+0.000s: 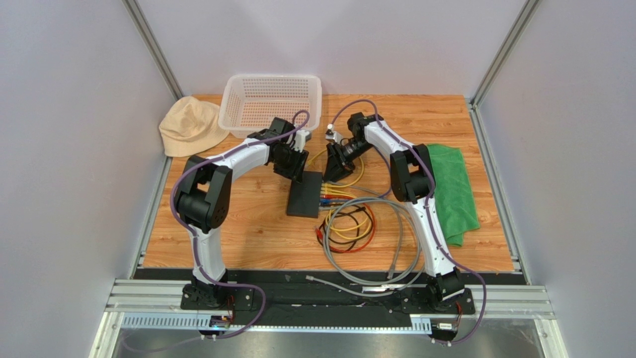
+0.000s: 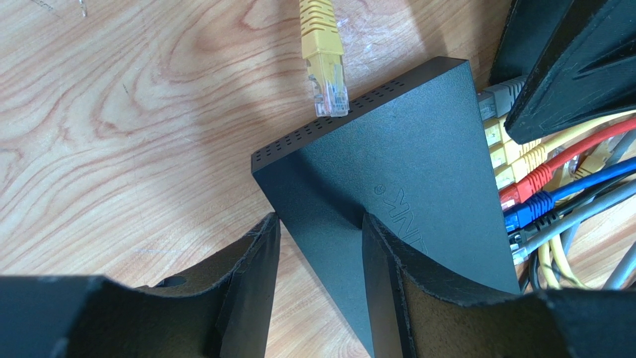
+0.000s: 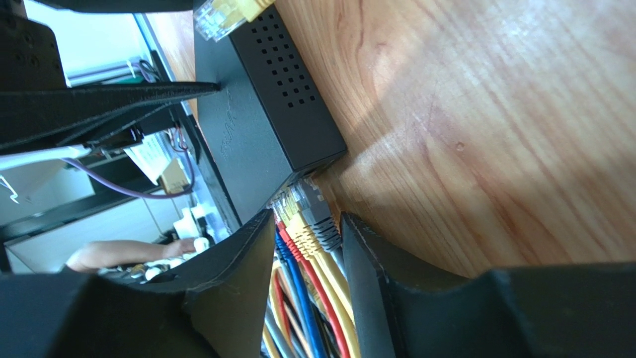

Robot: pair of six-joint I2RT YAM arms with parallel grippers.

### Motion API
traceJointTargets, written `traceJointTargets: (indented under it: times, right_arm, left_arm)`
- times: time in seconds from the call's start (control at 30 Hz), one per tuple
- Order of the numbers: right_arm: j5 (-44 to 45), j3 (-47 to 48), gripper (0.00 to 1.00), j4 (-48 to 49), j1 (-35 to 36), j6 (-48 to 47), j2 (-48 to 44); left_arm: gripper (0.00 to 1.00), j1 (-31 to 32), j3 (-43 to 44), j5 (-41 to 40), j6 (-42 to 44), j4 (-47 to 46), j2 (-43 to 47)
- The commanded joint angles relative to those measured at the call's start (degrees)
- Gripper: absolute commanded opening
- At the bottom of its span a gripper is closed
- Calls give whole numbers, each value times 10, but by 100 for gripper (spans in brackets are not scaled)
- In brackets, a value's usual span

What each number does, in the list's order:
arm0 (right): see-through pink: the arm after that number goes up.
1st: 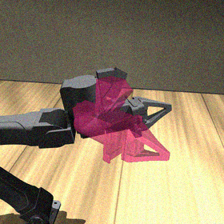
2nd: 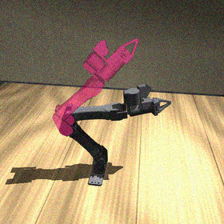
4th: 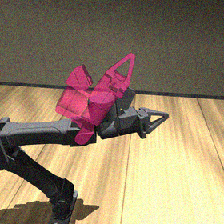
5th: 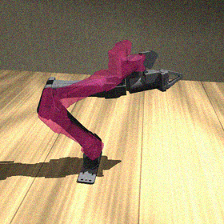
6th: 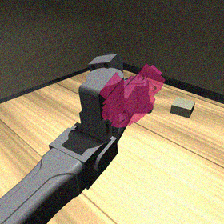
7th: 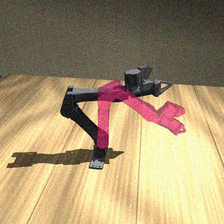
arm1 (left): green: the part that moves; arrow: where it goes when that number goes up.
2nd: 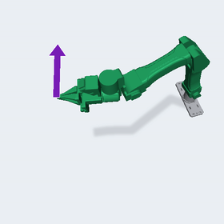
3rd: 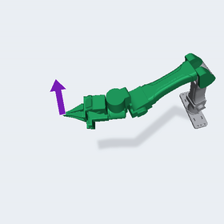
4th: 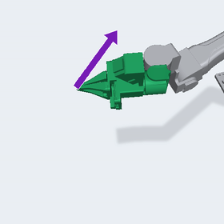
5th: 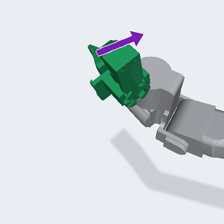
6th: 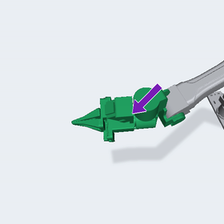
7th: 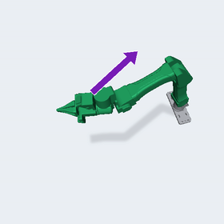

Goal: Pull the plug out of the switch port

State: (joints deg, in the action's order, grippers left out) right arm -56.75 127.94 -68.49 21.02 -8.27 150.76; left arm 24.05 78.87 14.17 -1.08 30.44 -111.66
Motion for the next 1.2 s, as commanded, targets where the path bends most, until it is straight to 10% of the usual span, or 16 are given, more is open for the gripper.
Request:
traceJointTargets:
  times: [0.0, 0.2, 0.43, 1.17]
  right_arm:
    - [61, -14, 47, 81, 36, 19, 39]
    - [73, -15, 43, 85, 43, 21, 43]
    - [106, -15, 0, 84, 52, 26, 35]
    - [112, 35, 0, -133, -5, -137, 46]
  left_arm:
    - [52, 16, -8, -27, 28, 20, -14]
    - [52, 20, -6, -30, 28, 23, -17]
    - [52, 20, -4, -29, 28, 24, -19]
    - [51, 20, -6, -28, 31, 16, -18]
